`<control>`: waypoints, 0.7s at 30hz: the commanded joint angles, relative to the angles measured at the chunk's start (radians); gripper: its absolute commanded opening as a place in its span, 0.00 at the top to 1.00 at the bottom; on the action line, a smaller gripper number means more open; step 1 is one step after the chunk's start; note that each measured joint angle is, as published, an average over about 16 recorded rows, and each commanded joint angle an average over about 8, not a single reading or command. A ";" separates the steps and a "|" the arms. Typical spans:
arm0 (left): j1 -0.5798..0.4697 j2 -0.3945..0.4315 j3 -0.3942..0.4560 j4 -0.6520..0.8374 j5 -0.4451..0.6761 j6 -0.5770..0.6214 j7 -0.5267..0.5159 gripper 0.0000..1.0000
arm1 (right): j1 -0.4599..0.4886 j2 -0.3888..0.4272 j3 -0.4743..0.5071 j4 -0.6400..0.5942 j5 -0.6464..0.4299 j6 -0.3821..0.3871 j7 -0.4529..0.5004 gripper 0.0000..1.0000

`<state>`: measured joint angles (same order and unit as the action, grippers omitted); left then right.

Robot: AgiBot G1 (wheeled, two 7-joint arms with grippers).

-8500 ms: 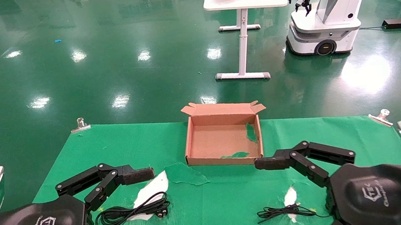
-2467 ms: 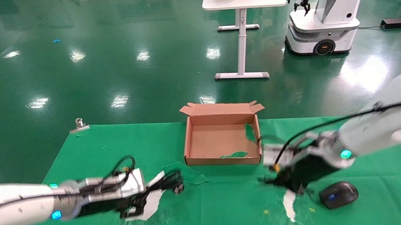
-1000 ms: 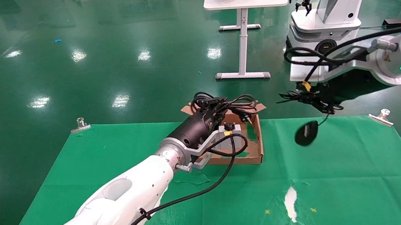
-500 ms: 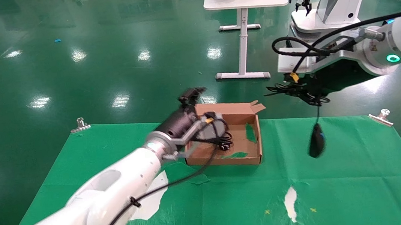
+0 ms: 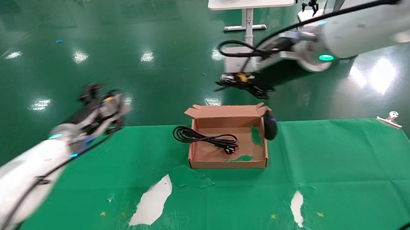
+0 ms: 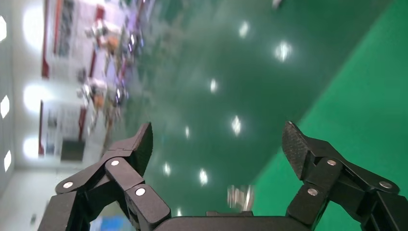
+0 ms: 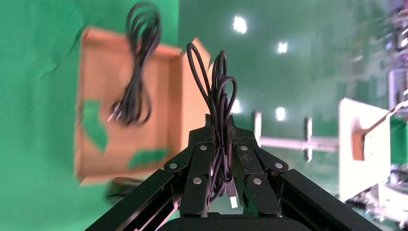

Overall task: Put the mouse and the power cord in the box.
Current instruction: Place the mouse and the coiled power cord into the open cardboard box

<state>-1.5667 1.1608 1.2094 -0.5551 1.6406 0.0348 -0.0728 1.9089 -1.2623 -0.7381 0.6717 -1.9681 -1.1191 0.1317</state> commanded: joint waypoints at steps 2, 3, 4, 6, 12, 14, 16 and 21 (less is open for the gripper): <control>-0.006 -0.055 -0.004 -0.001 -0.008 0.033 -0.012 0.00 | 0.007 -0.071 0.008 -0.115 0.028 0.070 -0.088 1.00; -0.007 -0.062 -0.004 -0.005 -0.007 0.038 -0.015 0.00 | 0.002 -0.084 0.008 -0.139 0.047 0.090 -0.112 1.00; -0.007 -0.066 -0.004 -0.010 -0.005 0.041 -0.018 0.00 | -0.006 -0.095 0.006 -0.158 0.068 0.110 -0.133 1.00; -0.007 -0.071 -0.003 -0.018 -0.002 0.043 -0.023 0.00 | -0.026 -0.106 -0.003 -0.179 0.115 0.146 -0.162 1.00; -0.006 -0.077 -0.001 -0.027 0.012 0.044 -0.039 0.00 | -0.102 -0.112 -0.083 -0.183 0.226 0.280 -0.173 1.00; -0.006 -0.077 -0.001 -0.029 0.016 0.044 -0.044 0.00 | -0.125 -0.112 -0.118 -0.186 0.247 0.327 -0.158 1.00; -0.006 -0.078 0.000 -0.030 0.021 0.045 -0.050 0.00 | -0.143 -0.111 -0.153 -0.193 0.264 0.369 -0.137 1.00; -0.006 -0.079 0.000 -0.032 0.032 0.045 -0.062 0.00 | -0.163 -0.110 -0.226 -0.222 0.285 0.437 -0.080 0.78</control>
<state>-1.5732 1.0811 1.2095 -0.5859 1.6712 0.0805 -0.1334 1.7483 -1.3730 -0.9565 0.4503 -1.6860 -0.6887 0.0444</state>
